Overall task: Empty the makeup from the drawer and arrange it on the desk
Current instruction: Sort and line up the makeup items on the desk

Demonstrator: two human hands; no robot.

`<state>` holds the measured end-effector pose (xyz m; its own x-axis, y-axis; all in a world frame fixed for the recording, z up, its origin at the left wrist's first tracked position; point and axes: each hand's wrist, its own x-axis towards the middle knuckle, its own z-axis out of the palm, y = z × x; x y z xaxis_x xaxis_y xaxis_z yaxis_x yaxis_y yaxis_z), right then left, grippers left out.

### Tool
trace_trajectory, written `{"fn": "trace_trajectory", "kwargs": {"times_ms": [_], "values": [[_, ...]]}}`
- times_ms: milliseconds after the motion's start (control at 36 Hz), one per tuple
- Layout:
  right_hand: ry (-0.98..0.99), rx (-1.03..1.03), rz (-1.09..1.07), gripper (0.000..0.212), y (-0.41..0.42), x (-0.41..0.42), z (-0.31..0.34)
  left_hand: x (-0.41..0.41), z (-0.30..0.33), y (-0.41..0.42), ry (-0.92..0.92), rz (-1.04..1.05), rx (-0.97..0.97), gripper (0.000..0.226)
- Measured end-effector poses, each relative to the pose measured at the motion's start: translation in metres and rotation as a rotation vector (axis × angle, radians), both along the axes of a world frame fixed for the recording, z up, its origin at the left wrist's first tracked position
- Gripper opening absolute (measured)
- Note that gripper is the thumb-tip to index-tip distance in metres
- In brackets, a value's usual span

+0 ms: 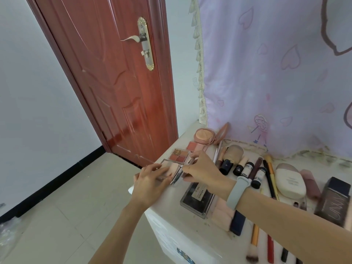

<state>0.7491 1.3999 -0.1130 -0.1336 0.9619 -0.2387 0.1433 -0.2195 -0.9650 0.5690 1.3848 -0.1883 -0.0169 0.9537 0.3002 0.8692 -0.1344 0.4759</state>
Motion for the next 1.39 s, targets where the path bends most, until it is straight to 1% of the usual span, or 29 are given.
{"fn": "trace_trajectory", "kwargs": {"times_ms": [139,306,389,444,500,556,611,639,694,750,778,833,917,972,1111,1194,1250,1306,1389], "values": [[0.046,0.015,-0.021,0.045,0.000,0.002,-0.005,0.000,-0.002,0.003,-0.002,-0.069,0.000,0.035],[0.058,0.045,-0.051,0.041,0.006,0.007,-0.007,0.002,0.003,0.011,0.024,-0.144,-0.081,0.040],[0.073,0.047,-0.034,0.038,0.006,0.013,-0.006,0.004,0.004,0.008,-0.011,-0.150,-0.062,0.042],[0.025,0.080,-0.025,0.033,0.007,0.020,-0.007,0.004,0.003,0.002,0.005,-0.181,-0.037,0.043],[-0.134,0.187,-0.011,0.030,0.007,0.031,-0.009,0.003,0.002,-0.003,0.052,-0.225,-0.001,0.042],[-0.351,0.341,0.027,0.029,0.003,0.041,-0.010,0.003,0.001,-0.007,0.096,-0.248,0.024,0.042],[-0.561,0.490,0.121,0.028,-0.004,0.051,-0.013,0.002,0.001,-0.009,0.108,-0.237,0.025,0.041],[-0.679,0.549,0.199,0.032,-0.007,0.054,-0.015,0.002,0.000,-0.009,0.110,-0.227,0.024,0.041],[-0.939,0.614,0.378,0.049,-0.013,0.057,-0.020,0.002,0.000,-0.010,0.114,-0.222,0.027,0.043],[-1.152,0.626,0.509,0.072,-0.019,0.056,-0.026,0.003,-0.001,-0.010,0.115,-0.223,0.029,0.044],[-1.217,0.621,0.548,0.082,-0.022,0.055,-0.028,0.003,-0.001,-0.011,0.108,-0.217,0.028,0.044],[-1.283,0.598,0.592,0.096,-0.026,0.052,-0.031,0.004,0.000,-0.013,0.081,-0.197,0.030,0.047],[-1.328,0.554,0.630,0.110,-0.027,0.048,-0.033,0.008,0.002,-0.020,0.023,-0.156,0.073,0.048],[-1.359,0.545,0.650,0.114,-0.028,0.046,-0.033,0.011,0.002,-0.025,-0.062,-0.115,0.095,0.048],[-1.298,0.578,0.621,0.103,-0.029,0.043,-0.032,0.019,0.004,-0.040,-0.341,0.044,0.117,0.040],[-1.189,0.574,0.581,0.101,-0.032,0.050,-0.032,0.026,0.009,-0.049,-0.452,0.127,0.187,0.032],[-1.074,0.563,0.535,0.099,-0.034,0.056,-0.030,0.031,0.016,-0.054,-0.549,0.174,0.180,0.026],[-0.979,0.575,0.490,0.098,-0.037,0.061,-0.025,0.038,0.025,-0.060,-0.665,0.191,0.128,0.021],[-0.826,0.631,0.421,0.098,-0.043,0.070,-0.015,0.053,0.045,-0.067,-0.810,0.076,-0.042,0.020]]}}
